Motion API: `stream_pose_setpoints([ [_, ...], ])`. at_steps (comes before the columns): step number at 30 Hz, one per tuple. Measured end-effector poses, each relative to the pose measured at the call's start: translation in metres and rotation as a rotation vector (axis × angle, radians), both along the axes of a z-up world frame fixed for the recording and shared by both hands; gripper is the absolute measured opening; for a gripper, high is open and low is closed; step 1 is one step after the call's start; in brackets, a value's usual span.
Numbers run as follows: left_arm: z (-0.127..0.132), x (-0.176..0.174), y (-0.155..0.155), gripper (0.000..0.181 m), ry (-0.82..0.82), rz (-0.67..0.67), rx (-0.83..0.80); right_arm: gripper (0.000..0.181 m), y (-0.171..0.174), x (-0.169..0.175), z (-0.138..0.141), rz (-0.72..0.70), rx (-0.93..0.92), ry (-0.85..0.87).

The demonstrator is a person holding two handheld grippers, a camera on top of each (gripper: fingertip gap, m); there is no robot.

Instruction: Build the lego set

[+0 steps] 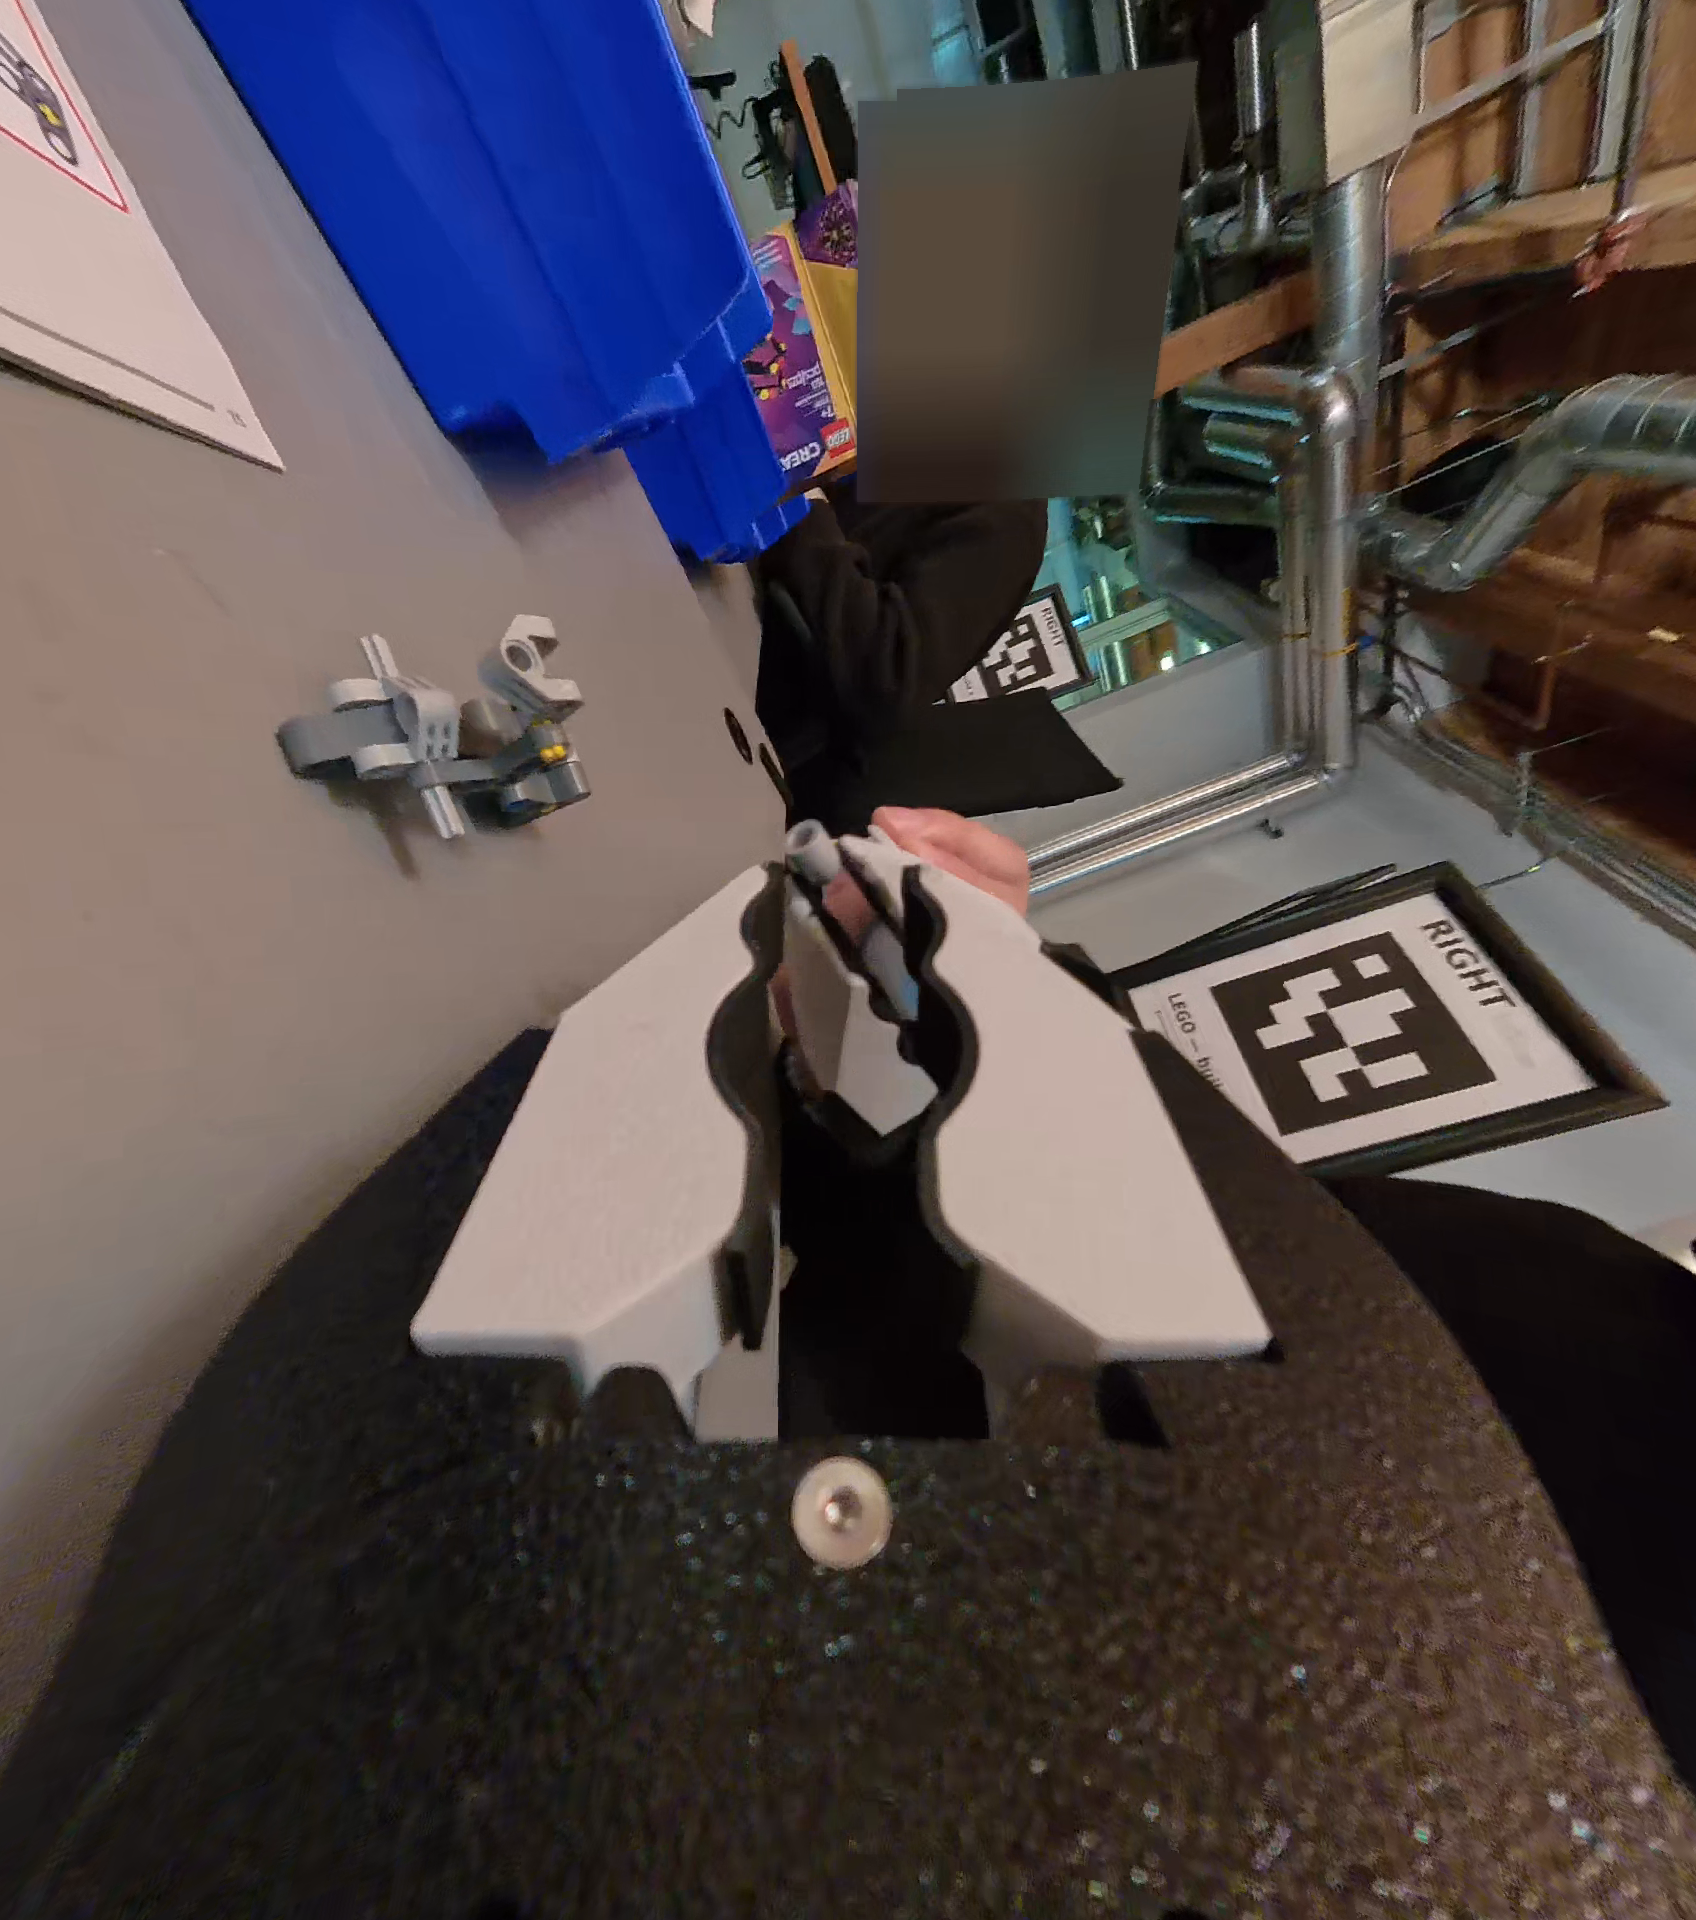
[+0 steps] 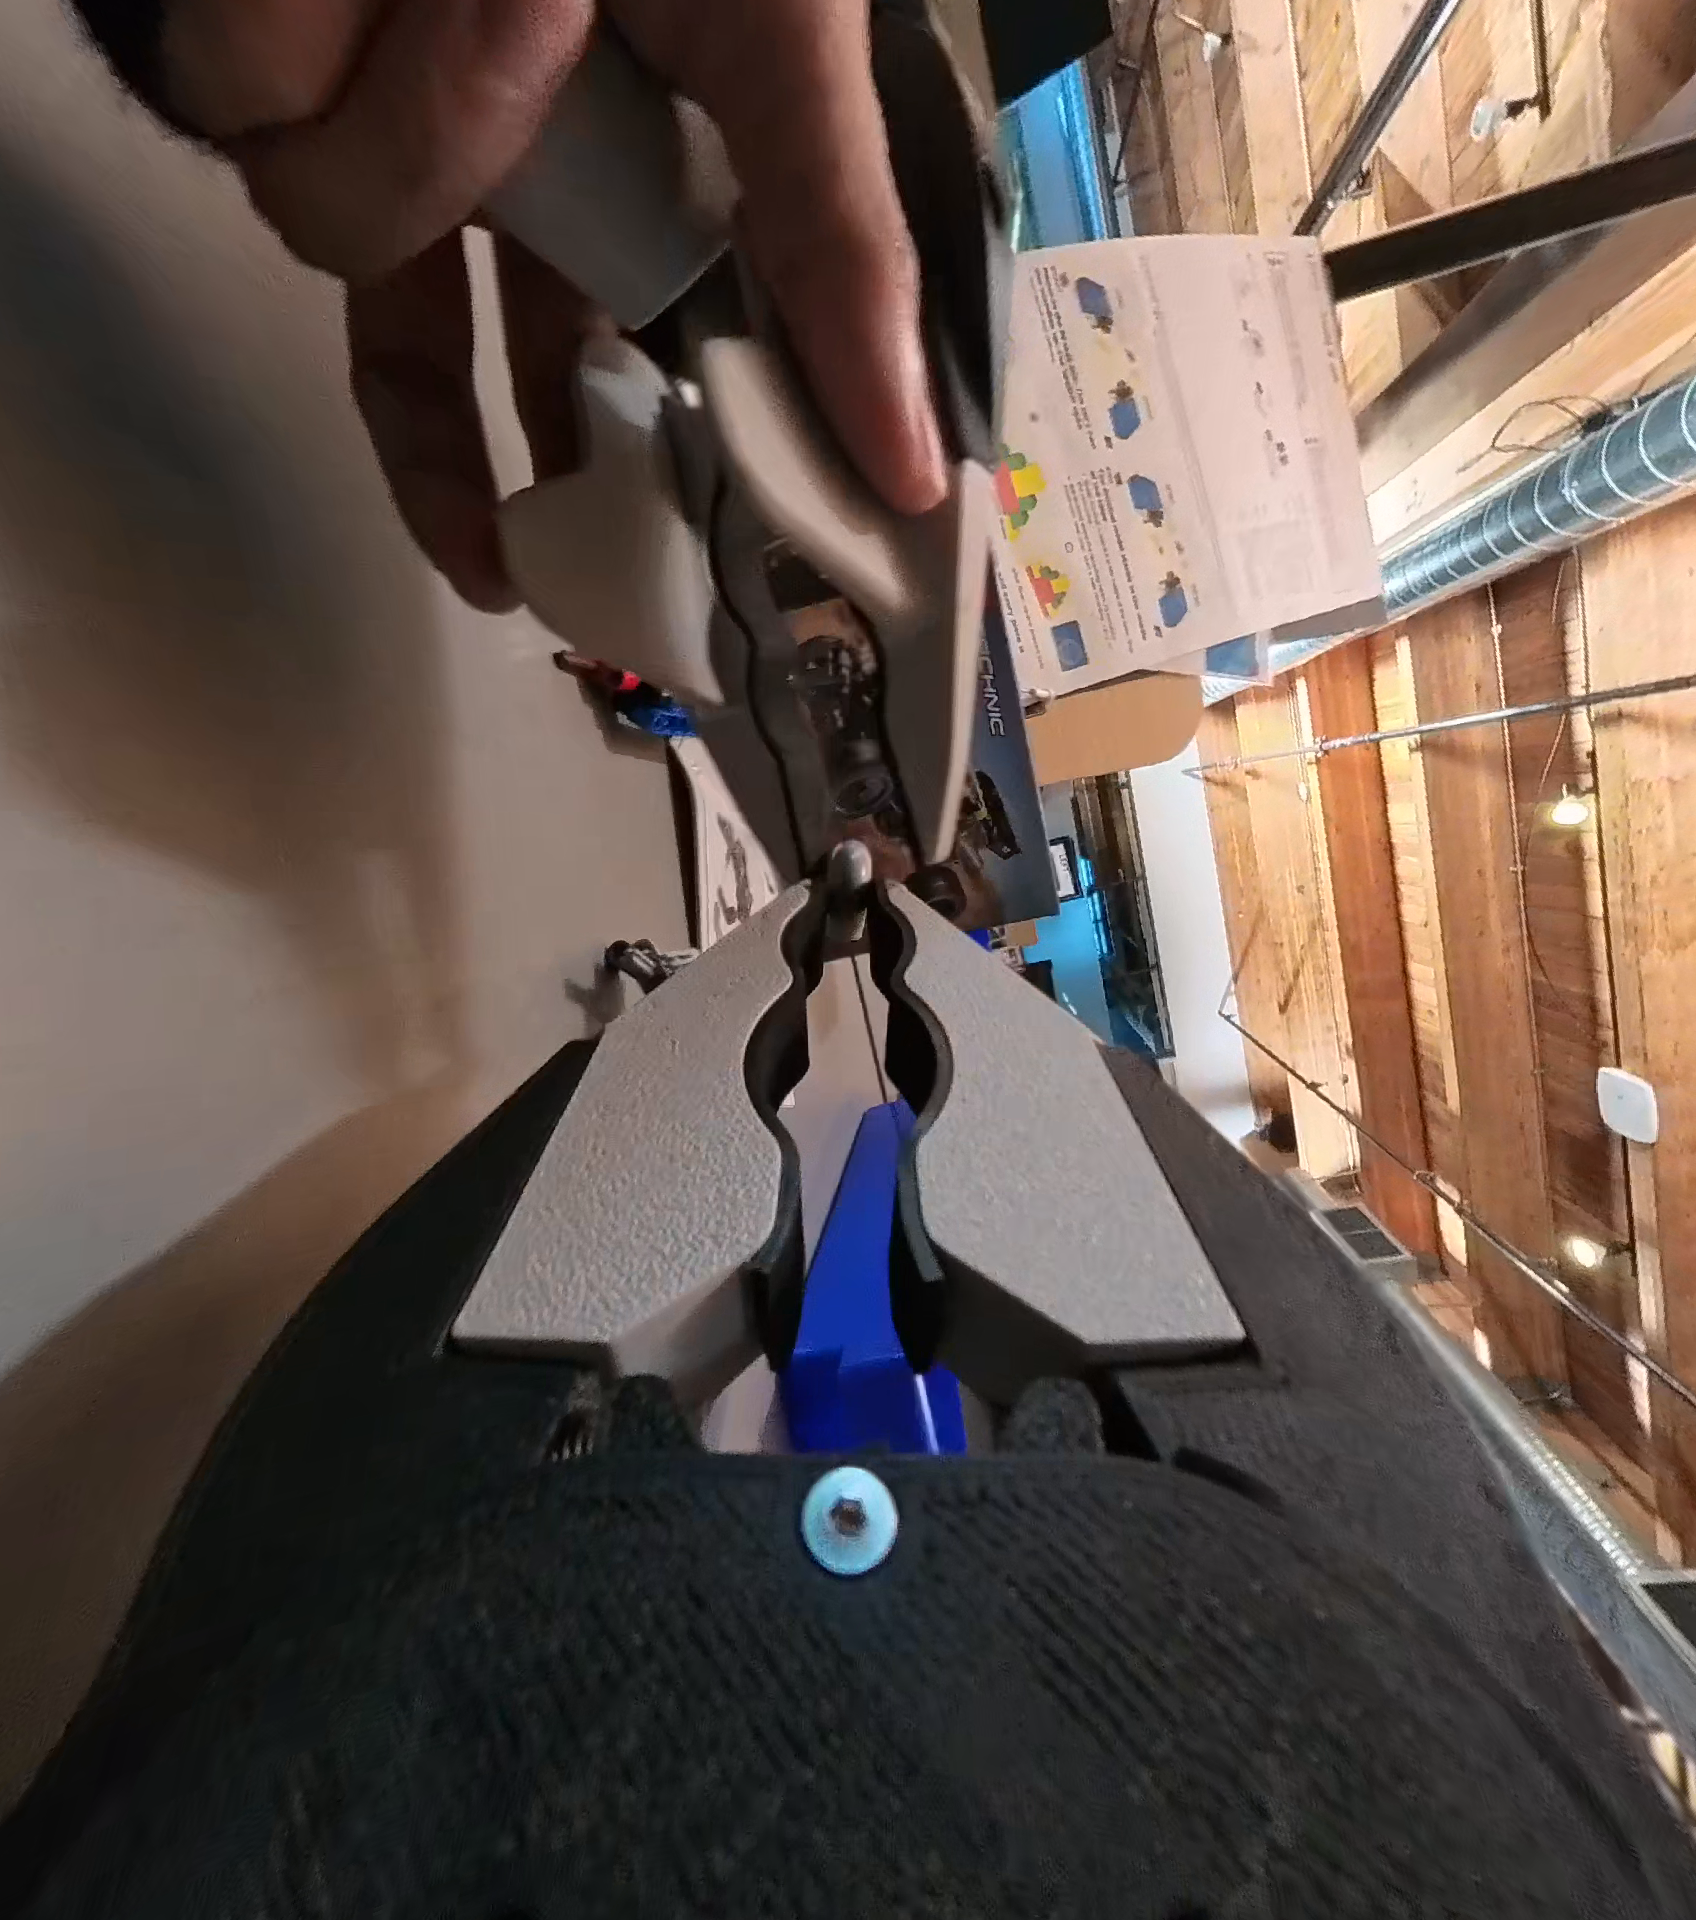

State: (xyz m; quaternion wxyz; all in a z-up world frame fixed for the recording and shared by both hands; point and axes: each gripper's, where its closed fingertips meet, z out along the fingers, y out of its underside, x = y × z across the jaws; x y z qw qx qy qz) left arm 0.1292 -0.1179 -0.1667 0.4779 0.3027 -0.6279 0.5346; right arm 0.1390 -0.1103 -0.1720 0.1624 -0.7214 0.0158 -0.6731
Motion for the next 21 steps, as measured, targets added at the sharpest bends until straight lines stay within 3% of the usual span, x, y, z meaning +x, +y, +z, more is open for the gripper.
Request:
stream_pose_setpoints([
  [3,-0.007,0.003,0.001,0.008,-0.095,0.02,0.039,0.006,0.001,0.002,-0.001,-0.013,0.004,0.009],
  [9,-0.011,0.006,0.004,0.003,-0.22,0.013,0.07,0.006,0.004,0.004,-0.003,0.011,0.04,0.039],
  [13,-0.015,0.022,0.012,0.003,-0.288,0.003,0.095,0.012,0.002,-0.003,0.007,0.13,0.3,0.182],
  [17,-0.013,0.013,0.02,0.003,-0.241,-0.159,0.072,0.023,0.001,-0.002,0.007,0.213,0.628,0.463],
  [21,-0.009,-0.001,0.025,0.003,-0.194,-0.306,0.041,0.027,0.016,-0.009,0.001,0.35,0.794,0.697],
])
